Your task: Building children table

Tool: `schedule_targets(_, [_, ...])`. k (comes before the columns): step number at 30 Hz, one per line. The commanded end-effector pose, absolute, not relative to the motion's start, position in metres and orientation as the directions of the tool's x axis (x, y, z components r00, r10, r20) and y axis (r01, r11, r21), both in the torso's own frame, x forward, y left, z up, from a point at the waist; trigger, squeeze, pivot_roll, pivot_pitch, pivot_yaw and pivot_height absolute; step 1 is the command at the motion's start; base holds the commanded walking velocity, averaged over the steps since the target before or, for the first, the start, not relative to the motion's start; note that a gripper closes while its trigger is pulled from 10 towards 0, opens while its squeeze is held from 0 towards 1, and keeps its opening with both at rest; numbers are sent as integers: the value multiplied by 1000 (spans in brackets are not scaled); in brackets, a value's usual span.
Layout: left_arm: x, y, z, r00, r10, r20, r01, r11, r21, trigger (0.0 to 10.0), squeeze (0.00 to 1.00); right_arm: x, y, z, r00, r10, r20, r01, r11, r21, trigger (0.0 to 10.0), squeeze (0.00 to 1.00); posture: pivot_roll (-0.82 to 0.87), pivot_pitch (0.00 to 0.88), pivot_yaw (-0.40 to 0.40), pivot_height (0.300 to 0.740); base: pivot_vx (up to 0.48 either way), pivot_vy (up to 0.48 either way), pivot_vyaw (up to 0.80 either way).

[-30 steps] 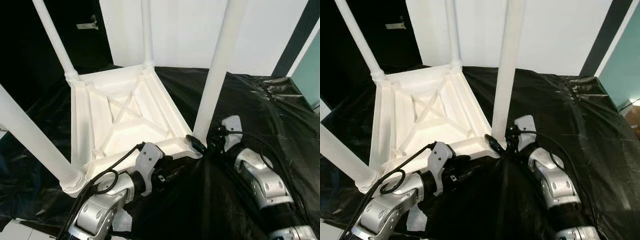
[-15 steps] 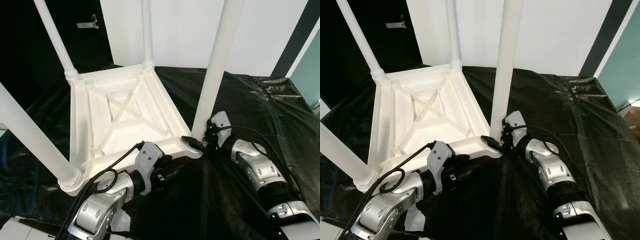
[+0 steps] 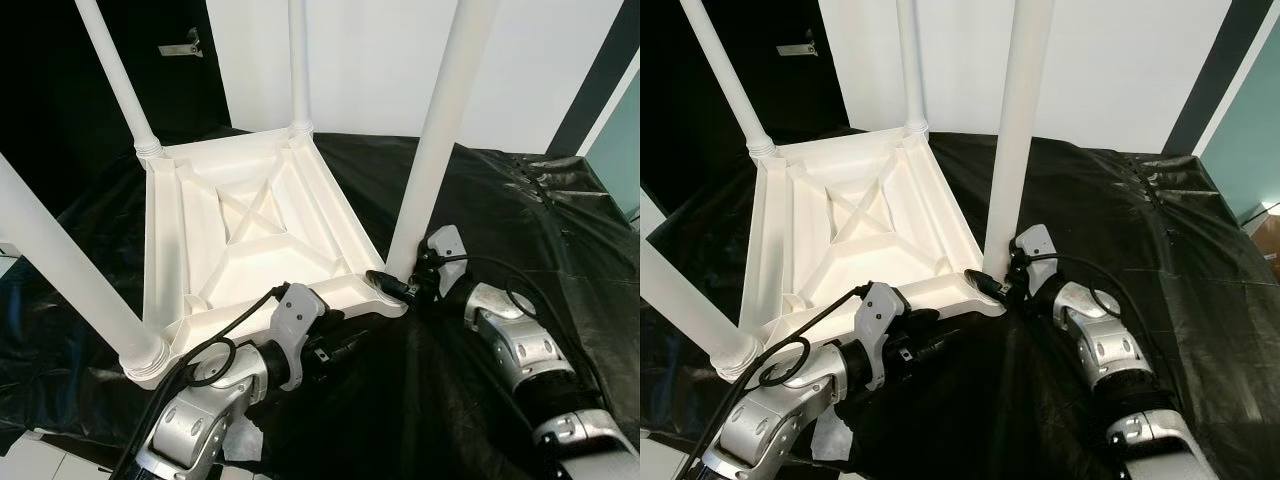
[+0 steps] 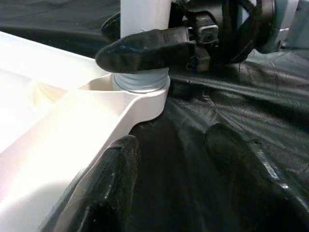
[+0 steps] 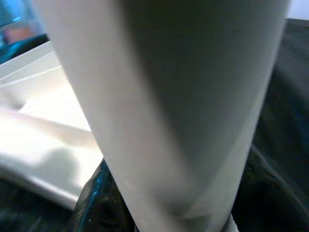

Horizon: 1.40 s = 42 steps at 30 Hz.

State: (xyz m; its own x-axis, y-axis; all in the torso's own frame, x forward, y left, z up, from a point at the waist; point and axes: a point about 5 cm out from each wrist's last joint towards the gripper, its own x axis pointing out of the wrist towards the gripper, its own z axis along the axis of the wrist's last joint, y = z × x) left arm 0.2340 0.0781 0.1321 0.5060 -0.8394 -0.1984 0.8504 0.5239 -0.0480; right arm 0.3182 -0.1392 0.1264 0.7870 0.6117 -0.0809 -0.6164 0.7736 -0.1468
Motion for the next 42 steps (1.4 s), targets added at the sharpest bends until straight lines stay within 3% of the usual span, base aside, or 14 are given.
schedule_targets(1, [231,76,130,478,-853,-210,866,498,-48,10000,0,315,-141,112,832,533,-152,-553,819,-152,10000,0,-12,0,-17,740,0,0,0])
schedule_targets(10, [228,77,129,468,-857,-216,870,489,-56,10000,0,306,-127,104,961,240,-136,-252,965,-77,10000,0,-17,0,-10,740,0,0,0])
schedule_targets(14, [225,77,129,466,-857,-219,870,489,-62,10000,0,300,-121,104,992,17,-128,-21,999,-32,10000,0,-8,0,-15,740,0,0,0])
schedule_targets(26, [224,78,128,480,-849,-220,861,504,-69,10000,0,298,-113,112,996,16,-89,-17,1000,-7,10000,0,-2,0,-23,740,0,0,0])
schedule_targets(27, [224,77,129,483,-848,-218,859,507,-69,10000,0,298,-115,115,997,28,-71,-28,1000,-1,10000,1000,-1,0,-28,740,0,0,0])
schedule_targets(31, [224,77,129,486,-847,-216,858,509,-69,10000,0,296,-118,120,998,57,-35,-57,998,3,10000,1000,-2,0,-29,740,0,0,0])
schedule_targets(37, [226,77,129,492,-844,-213,855,515,-67,10000,0,292,-137,123,978,208,7,-208,978,16,10000,1000,-3,0,-34,740,0,0,0])
schedule_targets(38, [227,77,130,493,-844,-212,854,516,-67,10000,0,289,-145,121,945,326,-3,-326,945,-2,10000,0,-5,0,-34,740,0,0,0])
schedule_targets(39, [227,77,130,493,-844,-212,854,516,-67,10000,0,289,-145,121,945,326,-3,-326,945,-2,10000,0,-5,0,-34,740,0,0,0])
schedule_targets(40, [227,76,130,493,-844,-211,854,516,-67,10000,0,287,-146,120,911,412,-24,-412,911,-5,10000,0,-7,0,-34,740,0,0,0])
schedule_targets(42, [227,76,130,493,-844,-211,854,516,-67,10000,0,287,-146,120,911,412,-24,-412,911,-5,10000,0,-7,0,-34,740,0,0,0])
